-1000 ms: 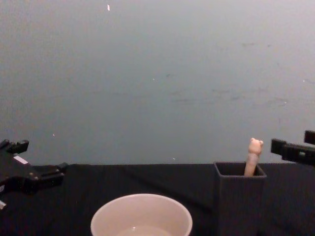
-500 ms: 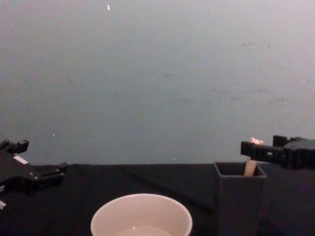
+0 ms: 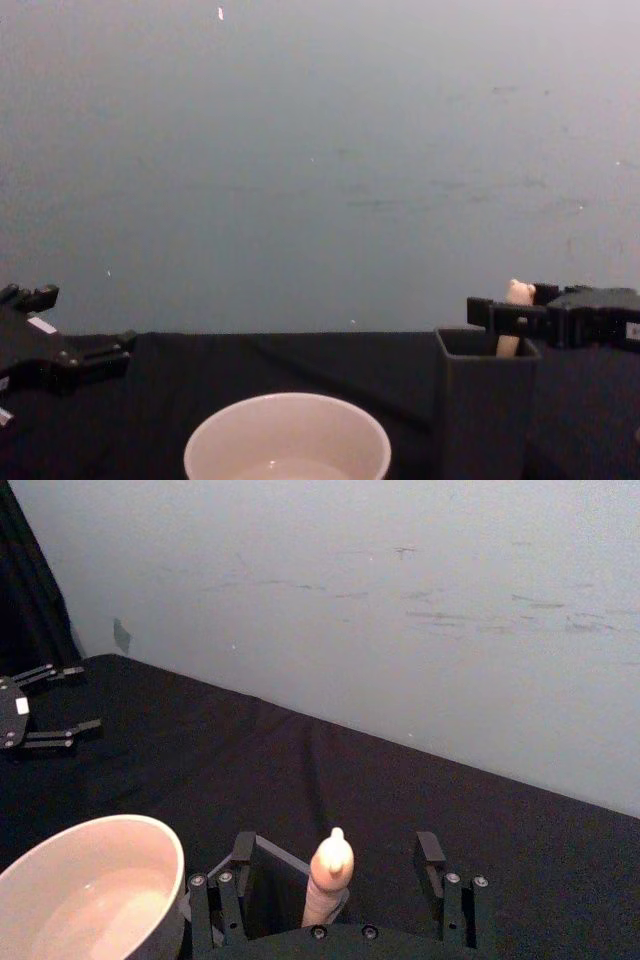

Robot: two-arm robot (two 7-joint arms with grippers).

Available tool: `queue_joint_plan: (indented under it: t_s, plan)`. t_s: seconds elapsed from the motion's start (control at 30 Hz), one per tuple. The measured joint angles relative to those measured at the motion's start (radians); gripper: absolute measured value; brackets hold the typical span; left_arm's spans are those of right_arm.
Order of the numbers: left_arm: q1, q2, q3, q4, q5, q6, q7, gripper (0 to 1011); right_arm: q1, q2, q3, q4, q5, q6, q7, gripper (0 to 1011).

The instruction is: Pick up the stirring spoon with one hand, stir inside the cup, then place it back in its original position.

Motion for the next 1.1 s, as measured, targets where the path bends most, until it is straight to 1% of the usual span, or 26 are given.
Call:
queue_joint_plan:
  t_s: [0.2,0.57,0.67,0.77,0.8,0.83,0.87,0.93,0.97,1.03,1.07,1.1]
  plan:
    - [0.000,0.000,0.000,0.000,0.000,0.000,0.000,1001,0.003,-0.003,-0.002,0.005,-0.011,-0.001,0.013,1000]
    - [0.000,0.000,0.000,0.000,0.000,0.000,0.000,1001,0.004,-0.003,-0.001,0.005,-0.011,-0.003,0.012,1000]
    - [0.000,0.000,0.000,0.000,0.000,0.000,0.000,1001,0.003,-0.003,-0.001,0.004,-0.010,-0.003,0.012,977]
    - [0.000,0.000,0.000,0.000,0.000,0.000,0.000,1001,0.003,-0.003,-0.001,0.004,-0.010,-0.003,0.012,902]
    - [0.000,0.000,0.000,0.000,0.000,0.000,0.000,1001,0.003,-0.003,-0.001,0.004,-0.010,-0.004,0.011,902]
    - [0.000,0.000,0.000,0.000,0.000,0.000,0.000,1001,0.003,-0.003,-0.001,0.004,-0.009,-0.004,0.011,849]
    - [0.000,0.000,0.000,0.000,0.000,0.000,0.000,1001,0.003,-0.003,-0.001,0.004,-0.009,-0.004,0.011,834]
    - [0.000,0.000,0.000,0.000,0.000,0.000,0.000,1001,0.003,-0.003,-0.001,0.003,-0.009,-0.004,0.011,761]
    - [0.000,0.000,0.000,0.000,0.000,0.000,0.000,1001,0.003,-0.003,-0.001,0.003,-0.009,-0.004,0.011,743]
    - [0.000,0.000,0.000,0.000,0.000,0.000,0.000,1001,0.003,-0.003,0.000,0.003,-0.009,-0.004,0.011,661]
    - [0.000,0.000,0.000,0.000,0.000,0.000,0.000,1001,0.003,-0.003,0.000,0.003,-0.009,-0.004,0.011,648]
    - [0.000,0.000,0.000,0.000,0.000,0.000,0.000,1001,0.002,-0.003,0.000,0.003,-0.009,-0.004,0.011,604]
